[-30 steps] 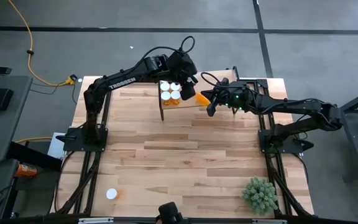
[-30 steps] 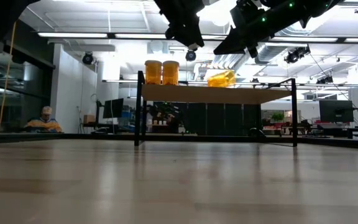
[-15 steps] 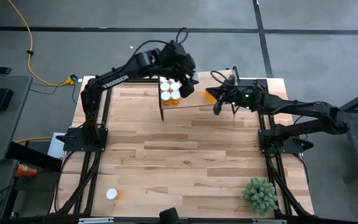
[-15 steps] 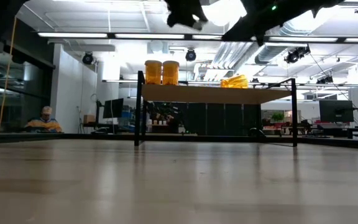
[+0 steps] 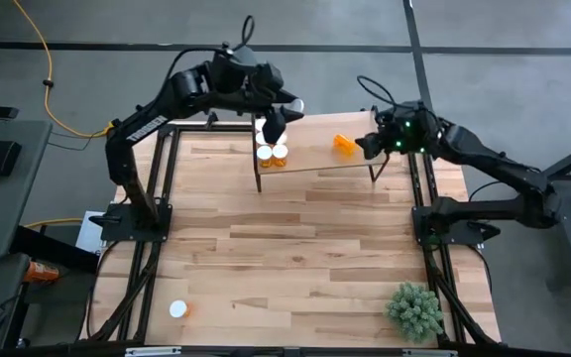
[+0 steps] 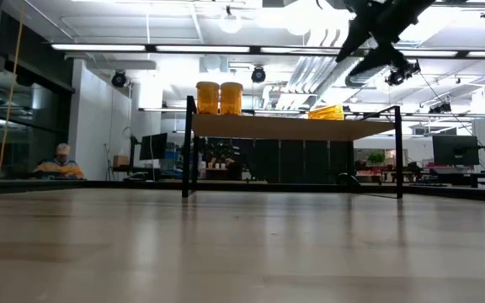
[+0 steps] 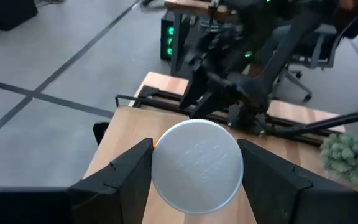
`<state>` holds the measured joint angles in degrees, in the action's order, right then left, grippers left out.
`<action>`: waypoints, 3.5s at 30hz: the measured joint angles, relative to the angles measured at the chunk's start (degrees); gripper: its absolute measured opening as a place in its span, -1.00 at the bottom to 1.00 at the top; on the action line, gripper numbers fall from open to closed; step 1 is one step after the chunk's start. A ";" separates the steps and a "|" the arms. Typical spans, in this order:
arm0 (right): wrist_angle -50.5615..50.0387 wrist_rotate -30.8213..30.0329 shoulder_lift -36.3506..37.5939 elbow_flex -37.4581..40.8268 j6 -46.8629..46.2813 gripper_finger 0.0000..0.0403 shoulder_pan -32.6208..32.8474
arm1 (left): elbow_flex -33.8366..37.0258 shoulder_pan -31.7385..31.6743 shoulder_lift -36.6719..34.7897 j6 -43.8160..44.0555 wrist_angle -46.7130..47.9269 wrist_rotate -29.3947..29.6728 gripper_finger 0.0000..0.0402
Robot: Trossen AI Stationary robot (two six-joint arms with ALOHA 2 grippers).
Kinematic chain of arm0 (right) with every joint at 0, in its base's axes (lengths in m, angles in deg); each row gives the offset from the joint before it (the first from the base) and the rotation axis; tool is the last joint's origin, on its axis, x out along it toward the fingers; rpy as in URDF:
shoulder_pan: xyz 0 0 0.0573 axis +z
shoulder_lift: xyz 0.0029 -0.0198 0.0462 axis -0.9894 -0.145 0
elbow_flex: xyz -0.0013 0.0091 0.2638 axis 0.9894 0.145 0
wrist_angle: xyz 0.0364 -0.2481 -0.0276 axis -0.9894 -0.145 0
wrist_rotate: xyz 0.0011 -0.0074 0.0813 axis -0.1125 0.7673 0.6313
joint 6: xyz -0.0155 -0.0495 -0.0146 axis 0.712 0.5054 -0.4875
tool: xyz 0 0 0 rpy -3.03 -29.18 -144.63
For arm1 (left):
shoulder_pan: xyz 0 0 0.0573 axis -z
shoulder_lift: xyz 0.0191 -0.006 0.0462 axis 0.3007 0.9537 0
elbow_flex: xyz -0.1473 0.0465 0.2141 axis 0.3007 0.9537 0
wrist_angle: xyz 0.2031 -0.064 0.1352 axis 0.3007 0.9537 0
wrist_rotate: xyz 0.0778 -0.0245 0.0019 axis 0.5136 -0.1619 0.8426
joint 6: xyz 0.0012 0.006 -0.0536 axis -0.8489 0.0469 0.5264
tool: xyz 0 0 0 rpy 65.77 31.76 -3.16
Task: Pick and place medicine bottles onto shelf by color
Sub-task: Put the orange pill bottle on the shelf
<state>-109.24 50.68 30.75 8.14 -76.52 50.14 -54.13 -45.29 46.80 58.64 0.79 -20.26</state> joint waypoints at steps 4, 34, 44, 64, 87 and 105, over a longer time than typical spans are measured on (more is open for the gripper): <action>-3.13 4.99 0.10 1.07 -8.37 0.34 -1.73 | 0.00 0.03 -0.91 0.14 0.01 0.01 0.03; 31.69 0.42 -10.93 14.27 -37.35 0.43 5.04 | 0.00 -0.74 -0.87 -3.69 0.00 0.25 0.03; 31.76 -0.53 -11.17 14.27 -38.35 -0.20 5.51 | 0.00 -0.74 -0.85 -3.71 0.02 0.32 0.03; 8.21 0.48 -11.12 1.00 -19.71 -0.99 6.53 | 0.00 -0.74 -0.82 -2.45 0.04 0.34 0.03; -24.04 -3.47 -37.20 -12.37 -7.21 -1.00 37.89 | 0.02 0.60 -0.99 5.81 -4.63 -11.29 0.03; -15.91 1.45 -46.69 -12.42 -2.72 -1.00 37.91 | 0.04 13.17 -5.58 6.51 -5.40 -23.15 0.03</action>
<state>-125.15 52.14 -15.94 -4.28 -79.24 88.05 -54.08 -32.12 41.22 65.14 -4.62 -43.41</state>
